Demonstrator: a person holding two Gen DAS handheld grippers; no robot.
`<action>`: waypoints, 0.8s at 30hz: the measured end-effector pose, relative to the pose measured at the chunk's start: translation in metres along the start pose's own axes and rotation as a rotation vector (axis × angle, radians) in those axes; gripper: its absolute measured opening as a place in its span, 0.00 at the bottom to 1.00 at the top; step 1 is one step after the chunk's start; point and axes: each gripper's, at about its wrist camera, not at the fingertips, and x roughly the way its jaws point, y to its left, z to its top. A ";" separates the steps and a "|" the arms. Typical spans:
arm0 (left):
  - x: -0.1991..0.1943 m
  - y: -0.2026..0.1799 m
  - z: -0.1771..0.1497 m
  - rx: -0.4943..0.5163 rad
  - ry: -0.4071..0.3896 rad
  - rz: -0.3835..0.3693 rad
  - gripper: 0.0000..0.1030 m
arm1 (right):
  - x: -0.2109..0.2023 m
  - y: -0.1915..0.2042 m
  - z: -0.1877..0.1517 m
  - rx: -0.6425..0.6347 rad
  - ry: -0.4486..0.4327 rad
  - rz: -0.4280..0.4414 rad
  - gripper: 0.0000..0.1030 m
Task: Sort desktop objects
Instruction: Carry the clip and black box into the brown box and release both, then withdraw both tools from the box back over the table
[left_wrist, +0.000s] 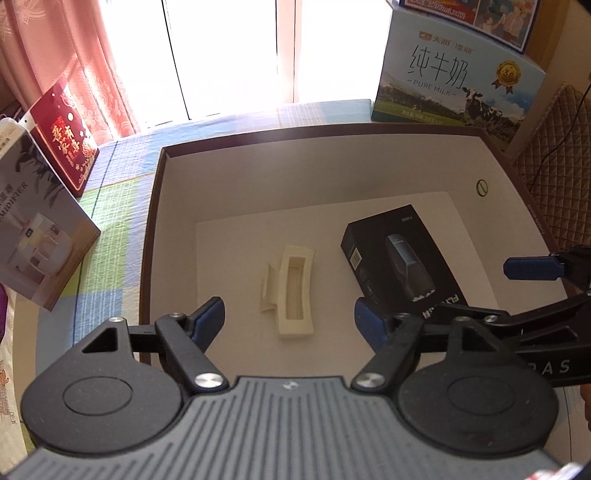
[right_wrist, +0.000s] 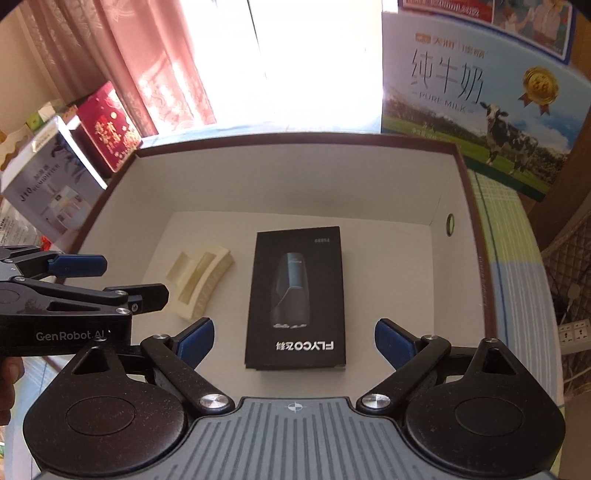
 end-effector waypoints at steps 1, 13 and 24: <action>-0.005 -0.001 -0.002 0.000 -0.007 0.000 0.72 | -0.005 0.001 -0.002 -0.001 -0.010 0.001 0.89; -0.063 -0.014 -0.028 0.006 -0.093 0.011 0.72 | -0.062 0.021 -0.032 -0.020 -0.110 -0.004 0.93; -0.112 -0.024 -0.062 -0.013 -0.142 0.007 0.74 | -0.116 0.033 -0.066 -0.022 -0.186 0.011 0.96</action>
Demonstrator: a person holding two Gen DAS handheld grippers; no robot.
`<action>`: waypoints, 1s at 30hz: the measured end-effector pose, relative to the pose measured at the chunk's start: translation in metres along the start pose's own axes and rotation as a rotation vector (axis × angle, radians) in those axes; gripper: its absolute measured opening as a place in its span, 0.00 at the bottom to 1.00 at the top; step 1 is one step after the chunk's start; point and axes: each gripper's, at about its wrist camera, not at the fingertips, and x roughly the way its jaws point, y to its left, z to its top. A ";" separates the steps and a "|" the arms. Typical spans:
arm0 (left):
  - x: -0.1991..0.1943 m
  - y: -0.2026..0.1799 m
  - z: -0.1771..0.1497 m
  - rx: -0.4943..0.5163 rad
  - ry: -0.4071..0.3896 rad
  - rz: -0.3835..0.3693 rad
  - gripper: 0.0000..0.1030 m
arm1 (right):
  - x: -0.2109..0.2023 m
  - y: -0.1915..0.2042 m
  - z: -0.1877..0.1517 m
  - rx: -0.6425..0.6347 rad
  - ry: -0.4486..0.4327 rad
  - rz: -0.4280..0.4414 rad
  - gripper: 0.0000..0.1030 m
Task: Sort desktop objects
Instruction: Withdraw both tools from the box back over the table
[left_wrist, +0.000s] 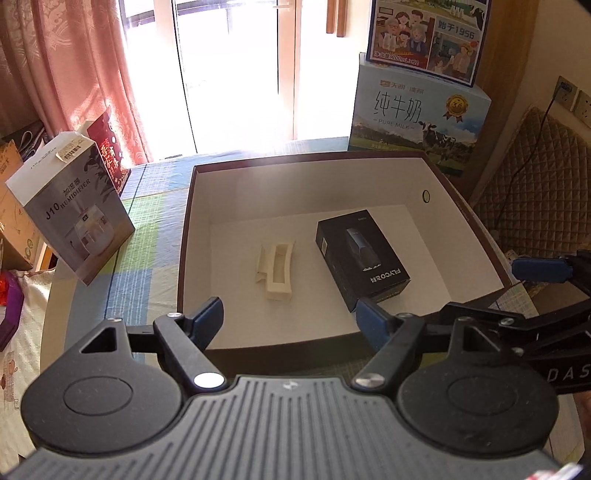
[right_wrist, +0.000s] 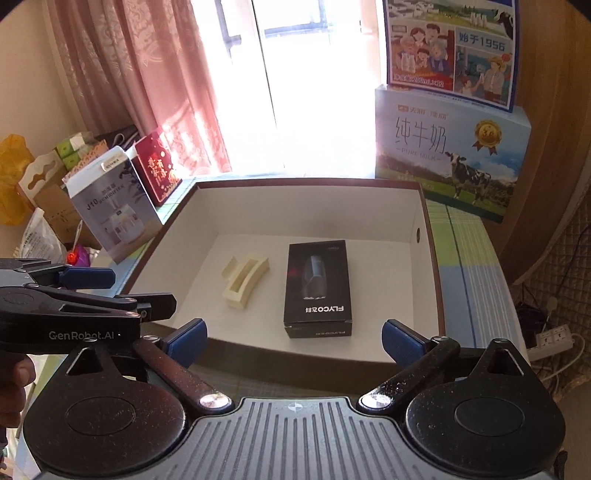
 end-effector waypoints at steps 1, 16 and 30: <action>-0.005 -0.001 -0.003 -0.002 -0.007 -0.002 0.74 | -0.005 0.001 -0.002 0.001 -0.005 0.003 0.96; -0.071 -0.005 -0.051 -0.040 -0.072 0.009 0.80 | -0.064 0.009 -0.045 -0.029 -0.075 0.015 0.98; -0.104 -0.014 -0.090 0.001 -0.087 0.028 0.81 | -0.092 0.011 -0.081 -0.046 -0.074 0.023 0.98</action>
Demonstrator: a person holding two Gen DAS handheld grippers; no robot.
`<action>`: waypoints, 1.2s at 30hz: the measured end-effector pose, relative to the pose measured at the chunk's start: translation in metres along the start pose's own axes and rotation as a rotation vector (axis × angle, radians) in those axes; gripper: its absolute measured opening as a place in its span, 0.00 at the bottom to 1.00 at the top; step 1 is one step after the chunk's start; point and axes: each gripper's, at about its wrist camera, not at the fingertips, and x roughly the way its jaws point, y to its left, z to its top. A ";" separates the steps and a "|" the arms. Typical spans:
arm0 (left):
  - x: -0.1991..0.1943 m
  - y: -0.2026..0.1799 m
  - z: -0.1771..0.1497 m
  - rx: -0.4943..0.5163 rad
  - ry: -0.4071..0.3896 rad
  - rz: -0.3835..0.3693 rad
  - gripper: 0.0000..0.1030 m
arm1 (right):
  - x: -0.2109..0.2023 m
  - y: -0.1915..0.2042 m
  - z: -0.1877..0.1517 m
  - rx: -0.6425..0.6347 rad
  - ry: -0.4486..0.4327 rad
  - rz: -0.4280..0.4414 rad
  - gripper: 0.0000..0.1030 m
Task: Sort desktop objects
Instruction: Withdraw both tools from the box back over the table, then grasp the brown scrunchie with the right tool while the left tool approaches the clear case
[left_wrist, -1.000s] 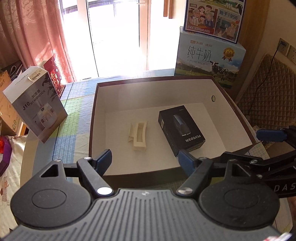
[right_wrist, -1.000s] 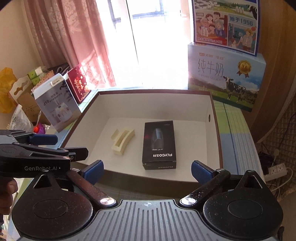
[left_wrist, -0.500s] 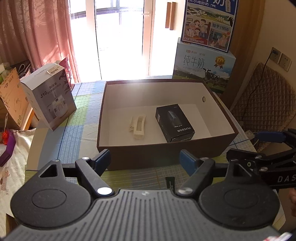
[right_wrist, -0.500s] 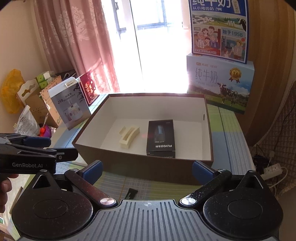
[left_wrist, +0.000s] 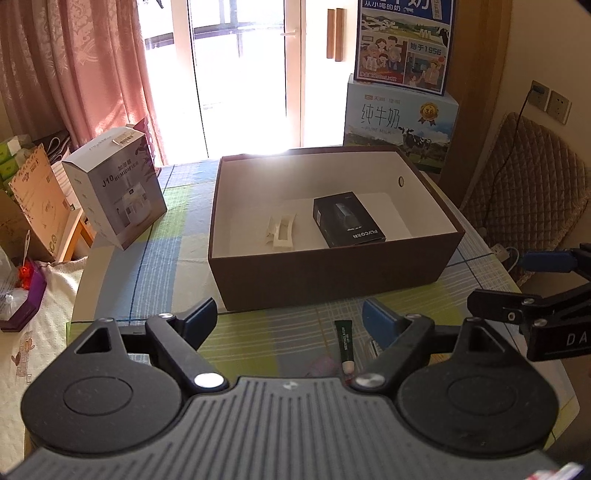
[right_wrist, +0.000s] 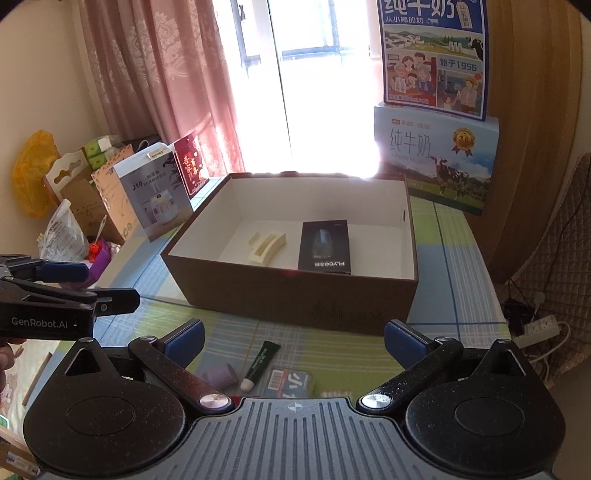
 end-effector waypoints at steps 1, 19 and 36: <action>-0.001 -0.001 -0.003 0.006 0.002 -0.002 0.81 | -0.001 0.000 -0.002 -0.001 0.002 0.003 0.98; -0.003 -0.002 -0.057 0.040 0.077 -0.007 0.81 | -0.006 -0.001 -0.050 -0.011 0.114 0.027 0.98; 0.009 -0.004 -0.099 0.096 0.170 -0.034 0.80 | 0.009 -0.002 -0.086 0.026 0.236 0.037 0.98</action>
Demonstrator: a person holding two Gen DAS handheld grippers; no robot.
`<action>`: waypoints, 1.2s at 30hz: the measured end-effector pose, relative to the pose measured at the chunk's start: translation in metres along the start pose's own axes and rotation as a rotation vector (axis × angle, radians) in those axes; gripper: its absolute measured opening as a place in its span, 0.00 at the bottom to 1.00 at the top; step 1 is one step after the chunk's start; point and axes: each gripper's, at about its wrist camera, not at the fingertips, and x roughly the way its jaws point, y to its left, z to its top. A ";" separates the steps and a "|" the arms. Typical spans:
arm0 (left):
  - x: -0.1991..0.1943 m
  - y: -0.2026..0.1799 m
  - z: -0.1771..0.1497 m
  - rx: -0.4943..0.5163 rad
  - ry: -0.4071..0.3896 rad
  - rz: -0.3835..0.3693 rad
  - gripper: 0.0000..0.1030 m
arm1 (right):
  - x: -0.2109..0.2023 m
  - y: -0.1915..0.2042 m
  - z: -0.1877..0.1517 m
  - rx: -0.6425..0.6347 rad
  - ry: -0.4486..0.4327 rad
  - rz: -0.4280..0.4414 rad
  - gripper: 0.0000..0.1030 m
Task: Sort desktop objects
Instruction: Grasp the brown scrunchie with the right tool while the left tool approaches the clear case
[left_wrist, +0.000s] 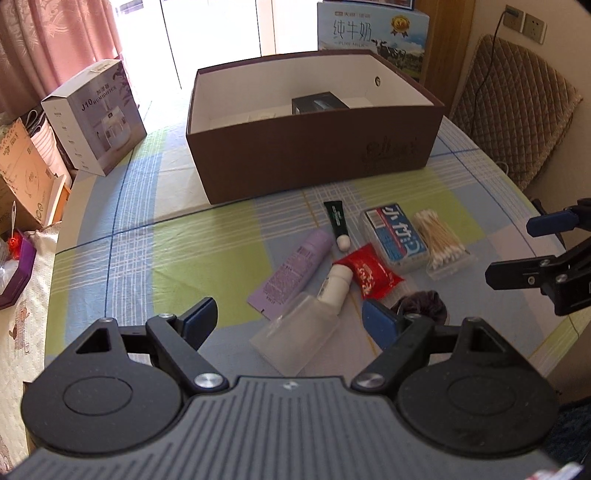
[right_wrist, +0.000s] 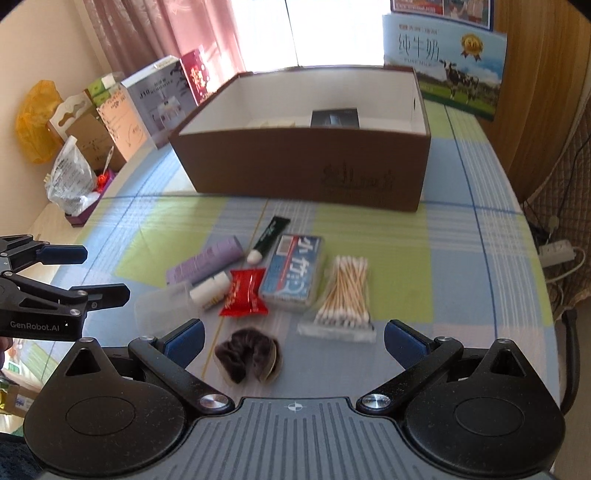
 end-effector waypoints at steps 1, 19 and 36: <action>0.002 0.000 -0.001 0.003 0.005 -0.001 0.80 | 0.002 0.000 -0.001 0.005 0.006 0.002 0.98; 0.034 0.010 -0.015 0.026 0.072 -0.028 0.77 | 0.034 0.017 -0.013 -0.053 0.077 0.037 0.97; 0.053 0.022 -0.020 0.027 0.115 -0.032 0.77 | 0.077 0.032 -0.020 -0.143 0.139 0.042 0.88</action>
